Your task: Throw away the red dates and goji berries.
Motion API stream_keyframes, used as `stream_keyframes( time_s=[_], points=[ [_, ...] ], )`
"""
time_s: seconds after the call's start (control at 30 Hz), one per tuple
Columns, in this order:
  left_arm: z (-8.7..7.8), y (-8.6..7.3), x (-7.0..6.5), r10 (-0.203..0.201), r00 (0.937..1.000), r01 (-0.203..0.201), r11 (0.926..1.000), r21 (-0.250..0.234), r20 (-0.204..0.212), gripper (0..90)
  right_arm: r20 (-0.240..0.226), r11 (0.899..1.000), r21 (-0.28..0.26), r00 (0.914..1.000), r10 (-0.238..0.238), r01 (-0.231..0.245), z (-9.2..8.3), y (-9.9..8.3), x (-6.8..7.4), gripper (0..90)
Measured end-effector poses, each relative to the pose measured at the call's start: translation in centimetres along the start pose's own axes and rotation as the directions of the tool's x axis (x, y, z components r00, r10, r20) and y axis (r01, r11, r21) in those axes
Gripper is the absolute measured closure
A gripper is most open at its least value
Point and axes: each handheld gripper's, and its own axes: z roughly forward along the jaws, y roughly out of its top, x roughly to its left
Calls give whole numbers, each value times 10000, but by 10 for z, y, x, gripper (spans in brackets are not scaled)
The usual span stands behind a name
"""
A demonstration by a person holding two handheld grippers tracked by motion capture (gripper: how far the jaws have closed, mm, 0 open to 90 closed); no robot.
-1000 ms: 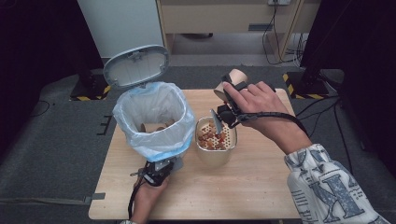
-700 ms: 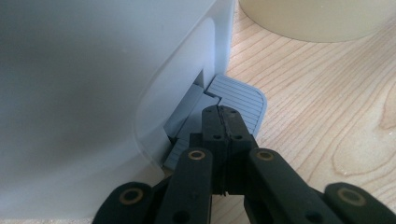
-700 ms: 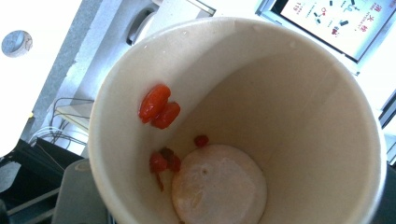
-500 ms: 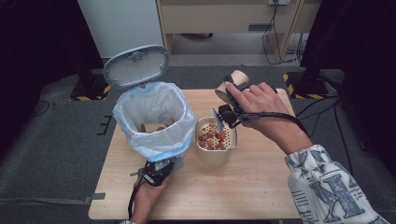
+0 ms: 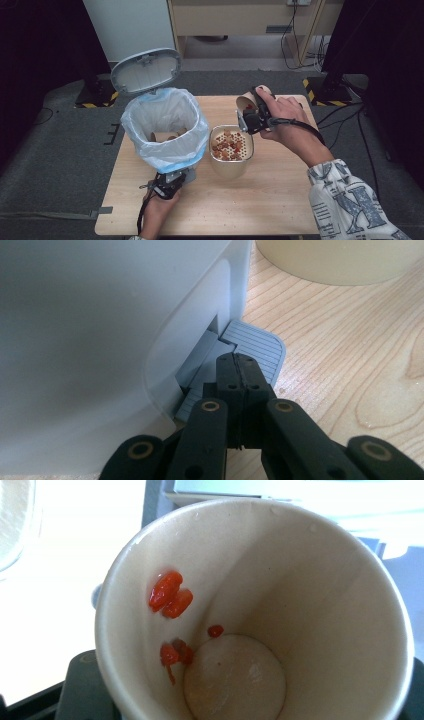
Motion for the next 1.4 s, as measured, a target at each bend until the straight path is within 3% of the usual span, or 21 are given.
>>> stream_keyframes(
  time_s=[0.1, 0.23, 0.3, 0.37, 0.43, 0.53, 0.8, 0.83, 0.9, 1.1, 1.17, 1.2, 1.37, 1.4],
  points=[
    [0, 0, 0, 8, 10000, -8, 10000, -12, -7, 891, -402, 9941, -300, 9939, 1030, -1043, 2, -8, 2, 313],
    [0, 0, 0, 5, 10000, -5, 10000, -16, -2, 891, -891, 9754, -490, 9737, 2099, -2148, 5, -18, 5, 313],
    [0, 0, 0, 10, 10000, -10, 10000, -16, 2, 891, -1153, 9599, -563, 9568, 2668, -2745, 6, -23, 6, 313],
    [0, 0, 0, 11, 10000, -11, 10000, -14, -2, 891, -1288, 9529, -600, 9490, 2879, -2972, 7, -27, 6, 313],
    [0, 0, 0, 4, 10000, -4, 10000, -14, 4, 891, -1482, 9416, -607, 9359, 3197, -3313, 7, -31, 7, 314],
    [0, 0, -1, -118, 9999, 118, 9999, -18, -38, 891, -1706, 9138, -701, 9073, 3842, -4001, 8, -37, 7, 313],
    [0, 0, 0, -52, 10000, 52, 10000, 18, -5, 891, -2125, 8779, -807, 8687, 4474, -4719, 9, -48, 14, 313],
    [0, 0, 0, -51, 10000, 51, 10000, 17, -5, 891, -2196, 8696, -811, 8597, 4611, -4871, 8, -50, 15, 313],
    [0, 0, 0, -53, 10000, 53, 10000, 13, 6, 891, -2248, 8649, -819, 8547, 4680, -4952, 8, -52, 15, 313],
    [0, 0, 0, -50, 10000, 50, 10000, 7, 4, 891, -2487, 8333, -871, 8219, 5124, -5458, 8, -60, 16, 312],
    [0, 0, 0, -51, 10000, 51, 10000, 11, 4, 891, -2485, 8326, -852, 8209, 5142, -5473, 8, -61, 17, 312],
    [0, 0, 0, -51, 10000, 51, 10000, 7, 6, 891, -2591, 8202, -860, 8077, 5297, -5655, 7, -63, 18, 312],
    [0, 0, 0, -48, 10000, 48, 10000, 12, 6, 891, -2685, 8044, -848, 7910, 5498, -5879, 7, -67, 20, 311],
    [0, 0, 0, -45, 10000, 45, 10000, 11, 3, 891, -2760, 7964, -824, 7816, 5594, -5991, 7, -68, 20, 311]
  ],
)
